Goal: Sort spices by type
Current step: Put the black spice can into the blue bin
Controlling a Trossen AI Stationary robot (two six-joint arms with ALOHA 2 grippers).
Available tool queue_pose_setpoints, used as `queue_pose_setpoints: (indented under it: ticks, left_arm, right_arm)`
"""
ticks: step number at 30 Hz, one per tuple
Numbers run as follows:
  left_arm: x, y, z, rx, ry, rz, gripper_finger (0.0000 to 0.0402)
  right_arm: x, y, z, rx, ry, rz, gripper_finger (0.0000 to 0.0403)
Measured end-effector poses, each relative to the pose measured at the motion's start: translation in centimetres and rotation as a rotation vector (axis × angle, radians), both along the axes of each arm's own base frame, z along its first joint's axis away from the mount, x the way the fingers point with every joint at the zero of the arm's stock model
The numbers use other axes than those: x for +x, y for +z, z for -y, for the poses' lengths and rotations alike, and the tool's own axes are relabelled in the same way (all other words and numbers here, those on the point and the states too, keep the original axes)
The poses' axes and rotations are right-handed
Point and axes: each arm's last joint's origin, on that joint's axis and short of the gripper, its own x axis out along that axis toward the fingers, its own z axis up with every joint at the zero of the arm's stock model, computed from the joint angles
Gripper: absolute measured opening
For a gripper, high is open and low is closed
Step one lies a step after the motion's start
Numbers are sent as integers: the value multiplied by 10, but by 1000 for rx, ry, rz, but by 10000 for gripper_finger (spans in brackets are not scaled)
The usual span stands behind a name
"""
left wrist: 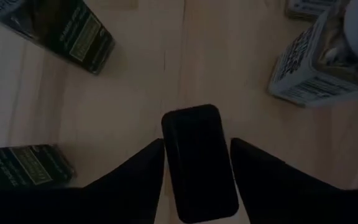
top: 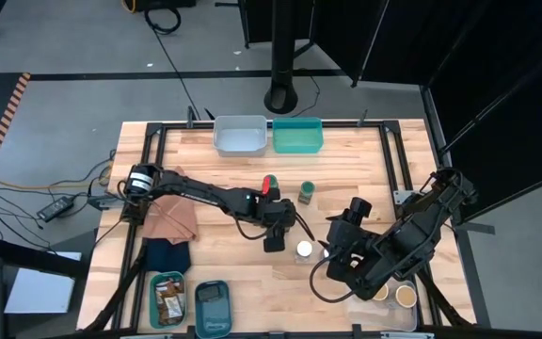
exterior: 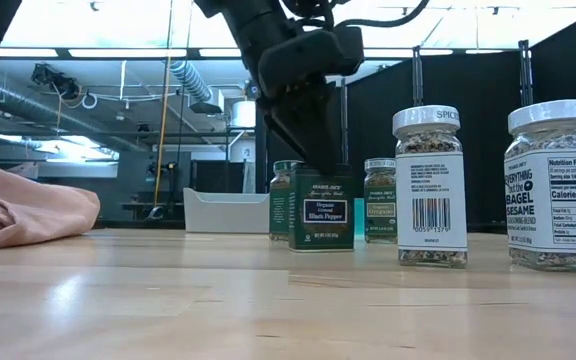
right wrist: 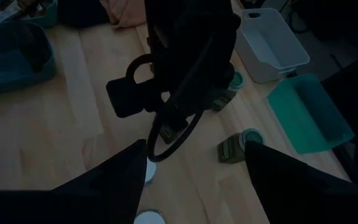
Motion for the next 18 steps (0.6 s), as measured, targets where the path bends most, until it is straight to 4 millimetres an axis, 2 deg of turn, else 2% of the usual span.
queue_pose_setpoints:
  ticks: [11,18]
  left_arm:
    - [4,10,1,-44,-49,19,89]
    - [4,10,1,32,-116,11,80]
  right_arm:
    - [-2,0,-2,1,6,0,273]
    - [-4,0,-5,7,7,4,274]
